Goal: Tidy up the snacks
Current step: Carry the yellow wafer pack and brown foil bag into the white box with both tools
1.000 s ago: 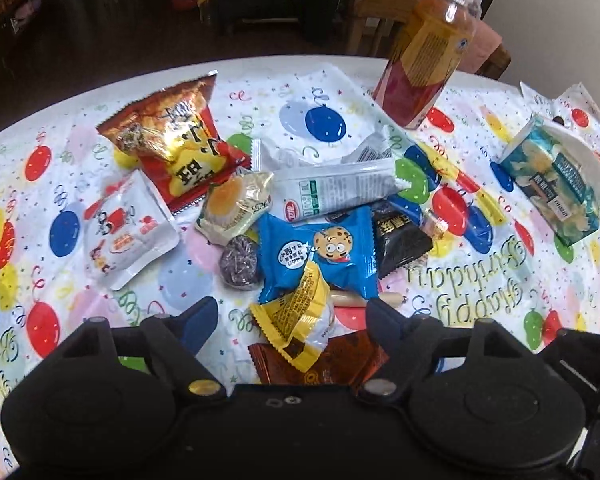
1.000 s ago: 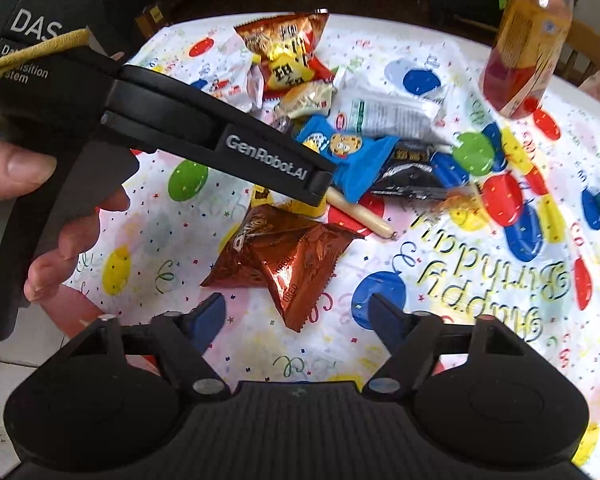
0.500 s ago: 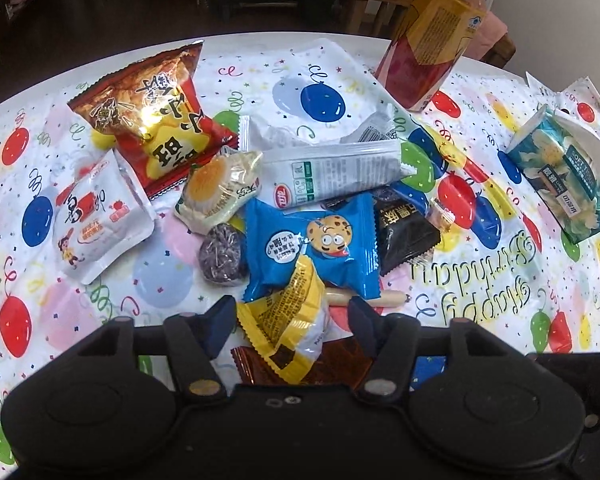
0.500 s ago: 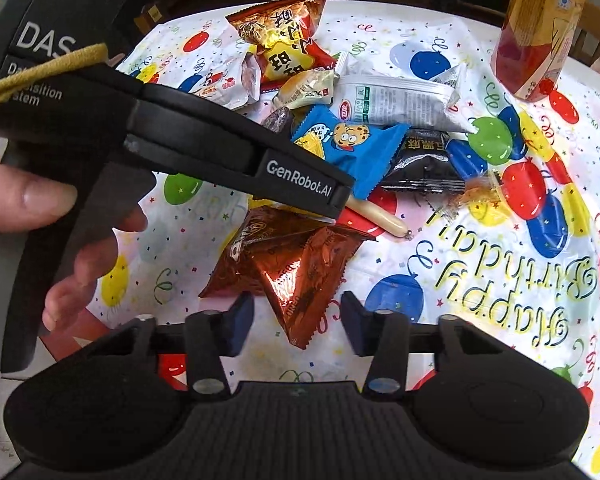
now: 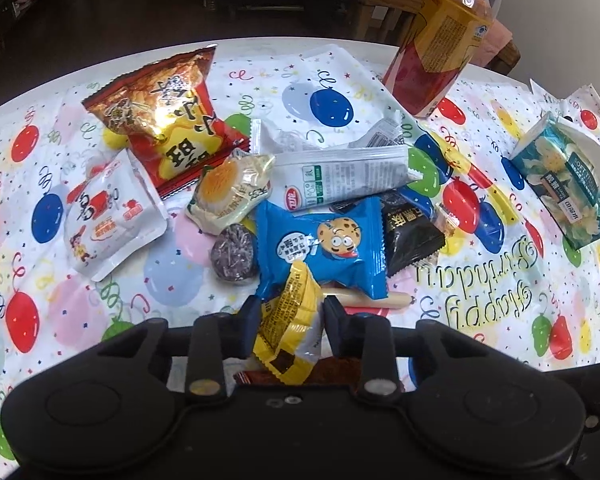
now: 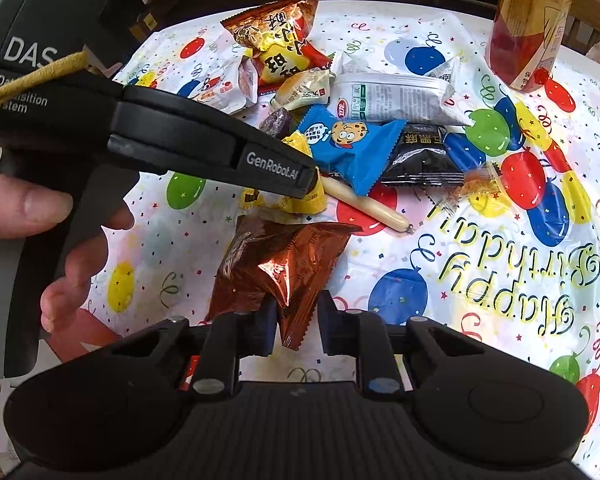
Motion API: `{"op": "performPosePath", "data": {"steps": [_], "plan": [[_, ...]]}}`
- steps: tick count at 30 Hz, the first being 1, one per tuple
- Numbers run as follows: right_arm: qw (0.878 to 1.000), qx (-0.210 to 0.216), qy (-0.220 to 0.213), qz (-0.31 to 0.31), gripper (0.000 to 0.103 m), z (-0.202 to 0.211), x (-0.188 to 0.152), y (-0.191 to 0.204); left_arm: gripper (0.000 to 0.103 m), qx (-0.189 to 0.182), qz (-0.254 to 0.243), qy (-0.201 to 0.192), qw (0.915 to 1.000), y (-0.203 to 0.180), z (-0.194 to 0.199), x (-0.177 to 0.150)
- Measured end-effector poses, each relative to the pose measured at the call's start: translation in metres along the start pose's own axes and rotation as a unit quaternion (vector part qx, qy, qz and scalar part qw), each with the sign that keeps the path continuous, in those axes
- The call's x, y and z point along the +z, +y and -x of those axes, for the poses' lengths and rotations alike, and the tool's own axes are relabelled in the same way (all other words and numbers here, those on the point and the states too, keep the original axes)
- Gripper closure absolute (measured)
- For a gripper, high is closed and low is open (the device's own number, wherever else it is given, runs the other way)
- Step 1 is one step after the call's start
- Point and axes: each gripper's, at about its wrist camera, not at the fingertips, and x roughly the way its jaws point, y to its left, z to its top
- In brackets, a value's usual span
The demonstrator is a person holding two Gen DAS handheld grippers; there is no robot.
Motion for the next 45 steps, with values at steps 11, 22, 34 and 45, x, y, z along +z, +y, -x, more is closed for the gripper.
{"op": "performPosePath", "data": {"steps": [11,22,34,45], "plan": [[1.000,-0.012,-0.027,0.005,0.087,0.027,-0.007,0.009,0.075,-0.004,0.020,-0.020,0.9996,0.015,0.035,-0.009],[0.997,-0.026,-0.073,-0.002,0.089,0.077,-0.016,0.014,0.076,-0.007,0.020,-0.047,0.9987,0.026,0.090,-0.025],[0.992,-0.039,-0.122,0.002,0.090,0.136,-0.039,0.037,0.076,-0.021,0.002,-0.071,0.9973,0.031,0.154,-0.057],[0.989,-0.039,-0.140,0.013,0.090,0.176,-0.074,0.070,0.076,-0.036,-0.023,-0.076,0.9962,0.028,0.198,-0.100]]}}
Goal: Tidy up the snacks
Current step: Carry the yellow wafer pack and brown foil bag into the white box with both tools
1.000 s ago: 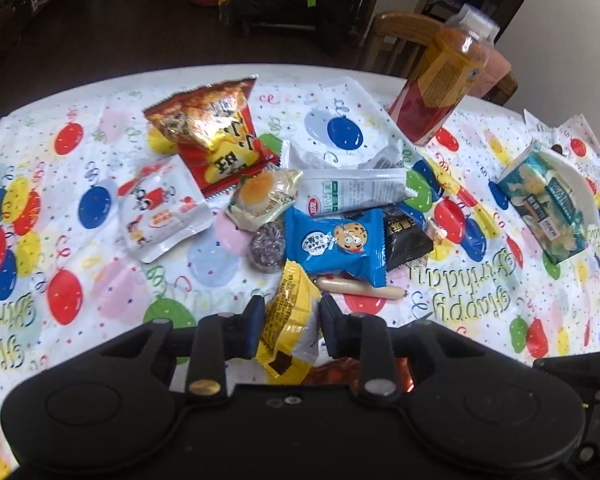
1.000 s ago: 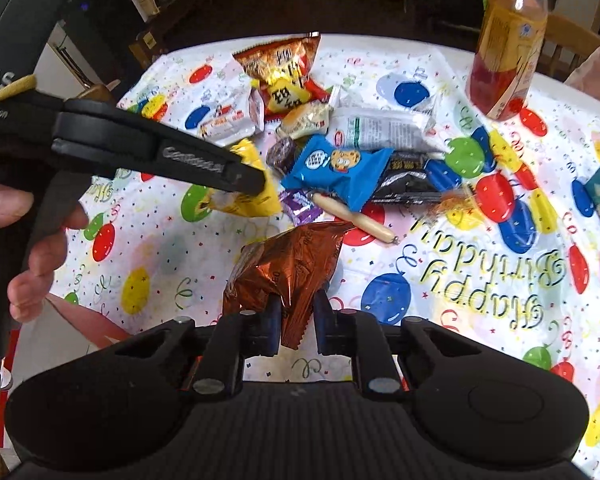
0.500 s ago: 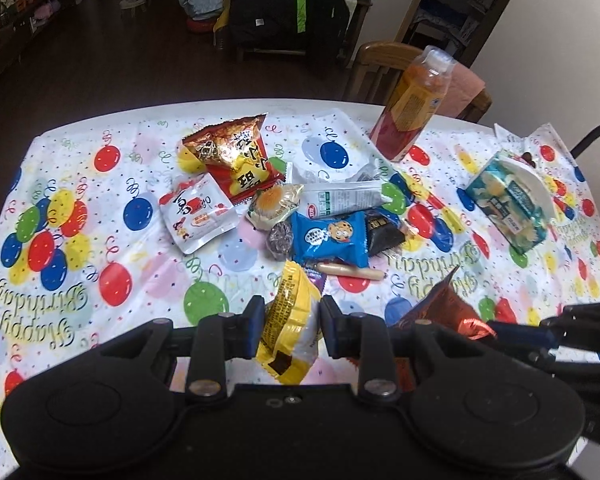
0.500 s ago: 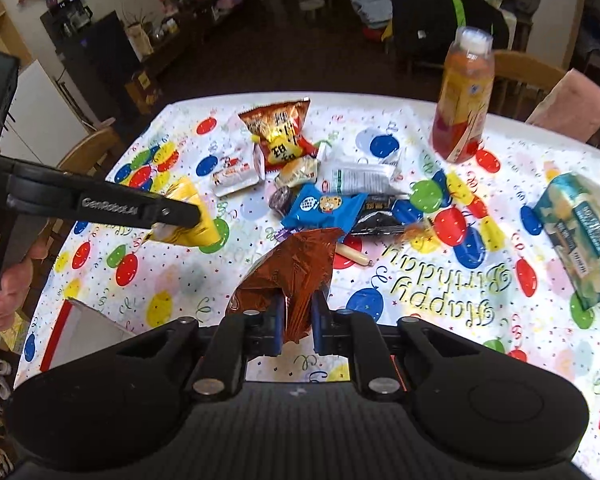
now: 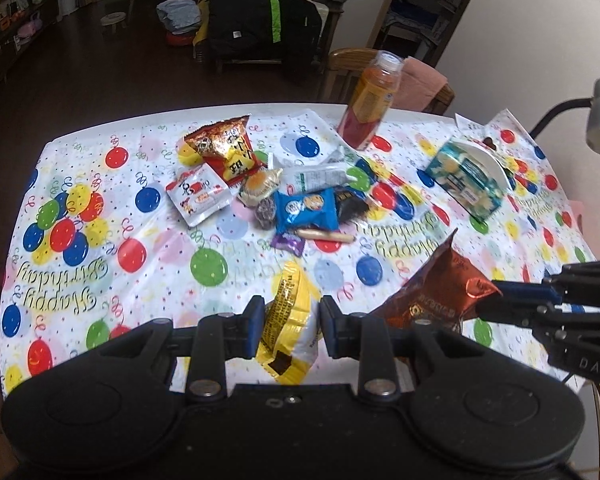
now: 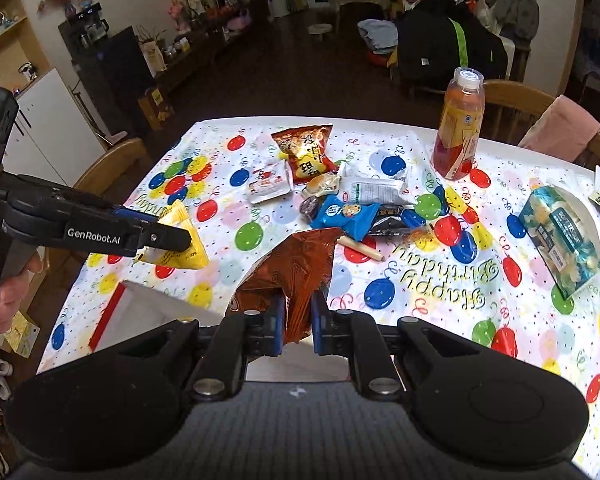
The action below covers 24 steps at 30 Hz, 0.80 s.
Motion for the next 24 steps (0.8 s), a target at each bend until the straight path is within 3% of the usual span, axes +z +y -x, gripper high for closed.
{"op": "performPosePath", "data": {"steps": [13,24], "plan": [[1.000,0.014,0.002,-0.002,0.090,0.029,-0.040,0.030,0.076,-0.016,-0.028,0.015,0.9994,-0.010,0.026,-0.057],[0.998,0.025,0.052,-0.007,0.090,-0.007,-0.086,0.049,0.076,-0.007,-0.024,0.057,0.9981,-0.006,-0.001,-0.104]]}}
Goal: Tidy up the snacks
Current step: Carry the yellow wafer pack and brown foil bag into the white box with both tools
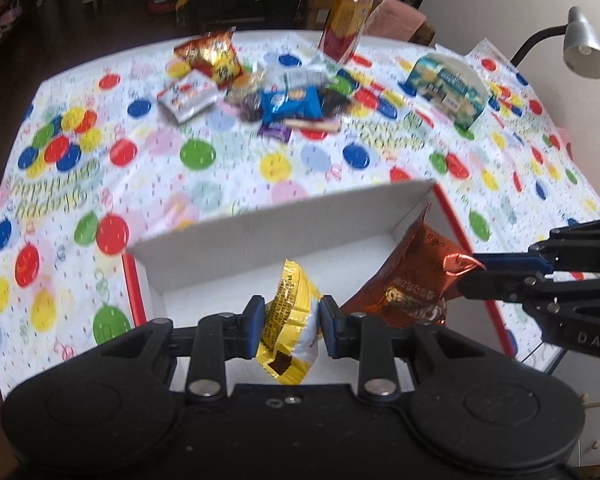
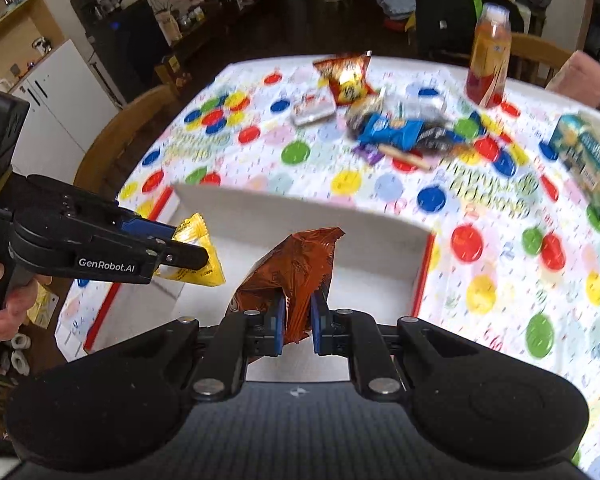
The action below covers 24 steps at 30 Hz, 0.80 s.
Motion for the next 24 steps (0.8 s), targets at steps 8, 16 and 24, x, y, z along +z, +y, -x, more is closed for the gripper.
{"op": "performPosePath", "data": {"steps": [8,16,24], "plan": [[1.000,-0.001,0.028,-0.010,0.090,-0.037,-0.023,0.003,0.076,0.012,0.012,0.024,0.9996,0.002,-0.032,-0.020],[0.998,-0.006,0.057,-0.012,0.090,-0.061,-0.033,0.002,0.076,0.020,0.010,0.050,0.9985,0.000,-0.058,-0.029],[0.998,-0.007,0.069,-0.008,0.090,-0.066,-0.039,0.005,0.075,0.021,0.008,0.067,0.9975,-0.003,-0.069,-0.037]]}}
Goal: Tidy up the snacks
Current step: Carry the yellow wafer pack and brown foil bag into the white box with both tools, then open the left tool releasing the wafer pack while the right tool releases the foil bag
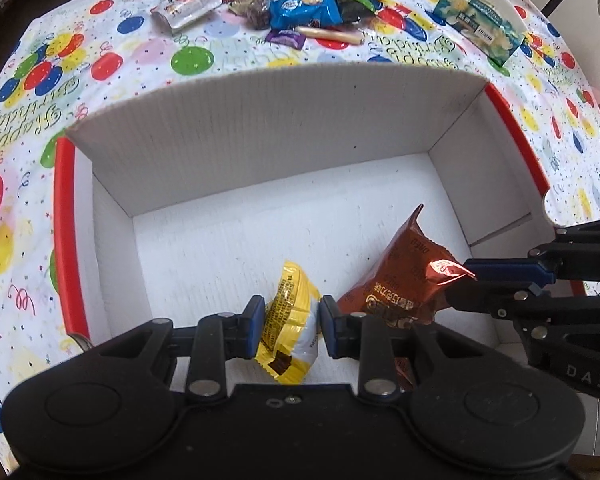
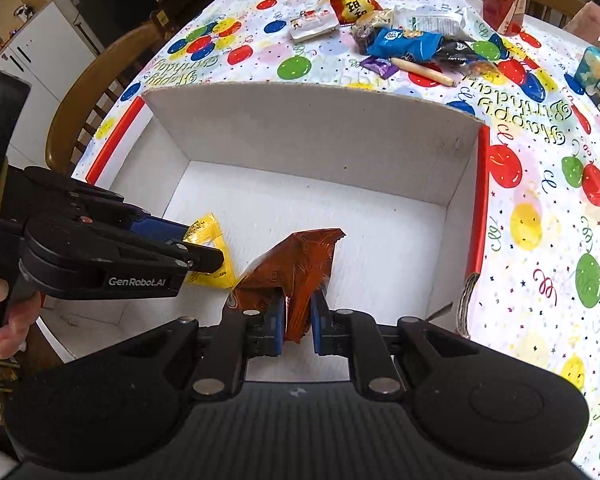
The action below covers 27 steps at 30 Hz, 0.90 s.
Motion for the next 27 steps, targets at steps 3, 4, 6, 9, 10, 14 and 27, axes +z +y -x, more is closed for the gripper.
{"op": "performPosePath", "data": {"steps": [3,4,6,9,10,14,27], "plan": [[1.000,-0.003,0.003,0.001,0.090,-0.001,0.000,0.001,0.075,0.000,0.001,0.006,1.0000,0.000,-0.004,-0.002],[1.000,-0.004,0.004,0.003,0.090,-0.001,-0.001,0.001,0.075,0.000,0.001,0.005,1.0000,0.000,-0.004,-0.002],[1.000,-0.006,0.004,0.005,0.090,-0.001,-0.001,0.002,0.075,0.001,0.003,0.006,1.0000,0.000,-0.005,-0.002],[1.000,-0.007,0.009,0.002,0.089,-0.001,-0.001,0.002,0.075,0.001,0.004,0.007,1.0000,0.001,-0.005,-0.002],[1.000,-0.006,0.011,0.002,0.089,-0.001,-0.001,0.002,0.075,0.000,0.004,0.007,1.0000,0.001,-0.005,-0.003],[1.000,-0.004,0.017,-0.003,0.087,0.000,-0.003,0.001,0.069,-0.004,0.004,0.005,1.0000,0.002,-0.002,-0.004],[1.000,0.004,-0.002,-0.014,0.083,0.024,-0.005,0.003,0.043,-0.010,-0.006,-0.029,0.9995,0.000,0.024,-0.013]]}}
